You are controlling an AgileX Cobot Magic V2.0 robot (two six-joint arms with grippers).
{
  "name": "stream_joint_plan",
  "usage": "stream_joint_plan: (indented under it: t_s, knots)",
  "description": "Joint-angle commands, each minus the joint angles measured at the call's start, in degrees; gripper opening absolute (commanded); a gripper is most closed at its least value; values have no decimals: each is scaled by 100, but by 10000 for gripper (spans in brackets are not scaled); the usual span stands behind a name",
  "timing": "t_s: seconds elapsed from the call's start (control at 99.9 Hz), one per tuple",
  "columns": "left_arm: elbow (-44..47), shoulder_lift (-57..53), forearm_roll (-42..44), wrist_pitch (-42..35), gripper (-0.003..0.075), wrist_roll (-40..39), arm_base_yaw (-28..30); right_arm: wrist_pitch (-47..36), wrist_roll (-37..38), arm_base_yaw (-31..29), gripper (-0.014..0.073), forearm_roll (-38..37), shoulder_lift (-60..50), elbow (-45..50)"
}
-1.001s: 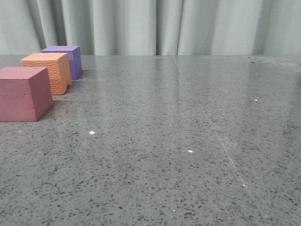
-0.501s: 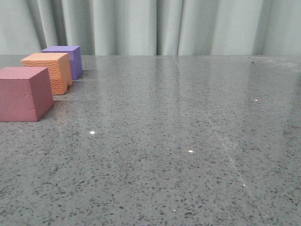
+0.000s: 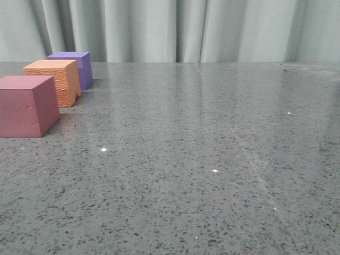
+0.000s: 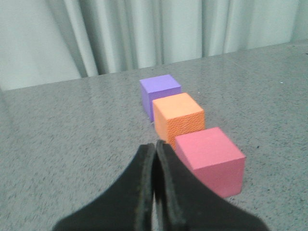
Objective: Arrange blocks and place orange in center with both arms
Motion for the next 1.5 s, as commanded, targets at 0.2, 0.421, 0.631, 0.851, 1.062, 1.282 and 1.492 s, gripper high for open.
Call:
stream_joint_plan:
  t_s: [0.2,0.421,0.631,0.851,1.062,1.282,1.492]
  knots:
    - [744,-887,-1035,-1056,-19,1204,703,-464,-46,-42,-67,21,-139,-77]
    - [1404,-1499,-1223,-1160,-19,1204,737,-464,-46,-42,-67,21,-139,-77]
    - [1730,-1658,-1312,-1252,-19,1204,829,-465,-46,-42,-67,21,-134,-77]
    - [1957,-1658,-1312,-1964,-19,1204,1397,-465,-46,-42,-67,21,-134,-77]
    - [2230,-1658,-1312,-2530,-19,1204,1759,-465,-46,-42,-67,21,-134,-77]
    - [2314,-1658,-1312,-2645,-19,1204,1813,-465,-46,-42,-67,21,-134,-77]
    - [2314,-1658,-1312,-2645,-19,1204,1813,-465,-46,-42,-67,21,-134,-77]
